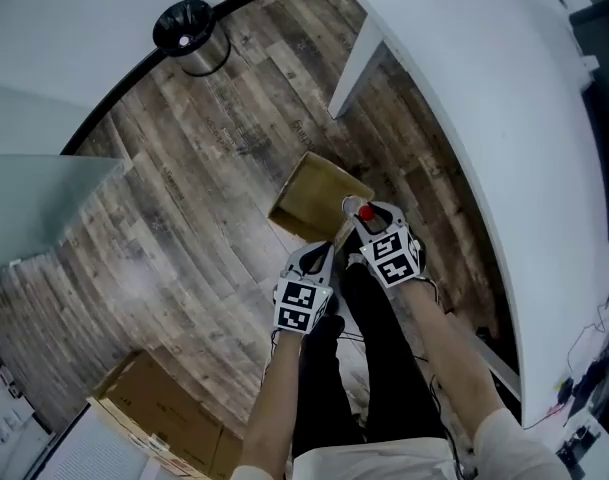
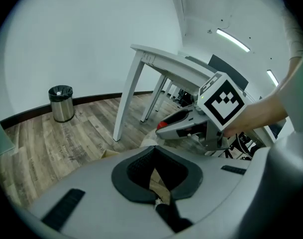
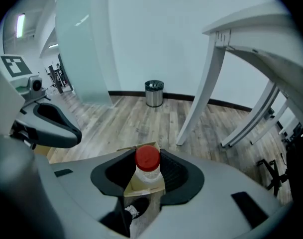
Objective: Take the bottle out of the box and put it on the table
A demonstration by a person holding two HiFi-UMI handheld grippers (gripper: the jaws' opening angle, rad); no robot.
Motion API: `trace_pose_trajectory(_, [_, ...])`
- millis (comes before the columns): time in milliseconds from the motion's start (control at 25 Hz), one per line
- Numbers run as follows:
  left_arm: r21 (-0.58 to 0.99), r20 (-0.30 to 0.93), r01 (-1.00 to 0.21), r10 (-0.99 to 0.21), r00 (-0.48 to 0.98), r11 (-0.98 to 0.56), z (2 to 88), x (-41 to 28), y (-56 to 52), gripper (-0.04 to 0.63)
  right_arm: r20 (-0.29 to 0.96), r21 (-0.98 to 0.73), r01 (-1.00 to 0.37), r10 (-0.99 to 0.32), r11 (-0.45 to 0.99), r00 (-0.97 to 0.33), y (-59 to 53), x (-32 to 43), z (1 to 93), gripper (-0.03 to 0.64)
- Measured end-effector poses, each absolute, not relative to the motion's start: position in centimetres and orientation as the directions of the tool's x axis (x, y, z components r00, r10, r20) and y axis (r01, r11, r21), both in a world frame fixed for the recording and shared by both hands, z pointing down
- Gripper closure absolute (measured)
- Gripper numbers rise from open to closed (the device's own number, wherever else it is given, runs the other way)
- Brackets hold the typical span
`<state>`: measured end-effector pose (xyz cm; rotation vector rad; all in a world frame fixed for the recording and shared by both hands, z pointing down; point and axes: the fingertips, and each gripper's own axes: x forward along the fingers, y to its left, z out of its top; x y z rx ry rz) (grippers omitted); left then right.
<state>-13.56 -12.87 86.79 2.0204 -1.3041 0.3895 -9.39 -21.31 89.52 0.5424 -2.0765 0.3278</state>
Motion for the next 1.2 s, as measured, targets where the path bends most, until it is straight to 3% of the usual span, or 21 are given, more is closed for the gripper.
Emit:
trace_pose_trajectory(400, [0.363, 0.533, -0.861, -0.678, 0.506, -0.357, 76.8, -12.5, -11.0, 0.581, 0.820, -0.061, -0.416, -0.192, 0.907, -0.540, -17.5, -10.8, 76.4, 0.436])
trace_pose_trajectory(600, [0.332, 0.505, -0.846, -0.679, 0.533, -0.418, 70.6, -11.2, -10.0, 0.581, 0.804, -0.004, -0.351, -0.206, 0.936, -0.557, -15.3, -10.2, 69.9, 0.436])
trace_pose_trajectory(1200, [0.233, 0.463, -0.790, -0.650, 0.603, -0.567, 57.2, -6.9, -8.0, 0.581, 0.758, 0.048, -0.326, -0.247, 0.944, -0.604, -13.5, -5.3, 54.4, 0.436])
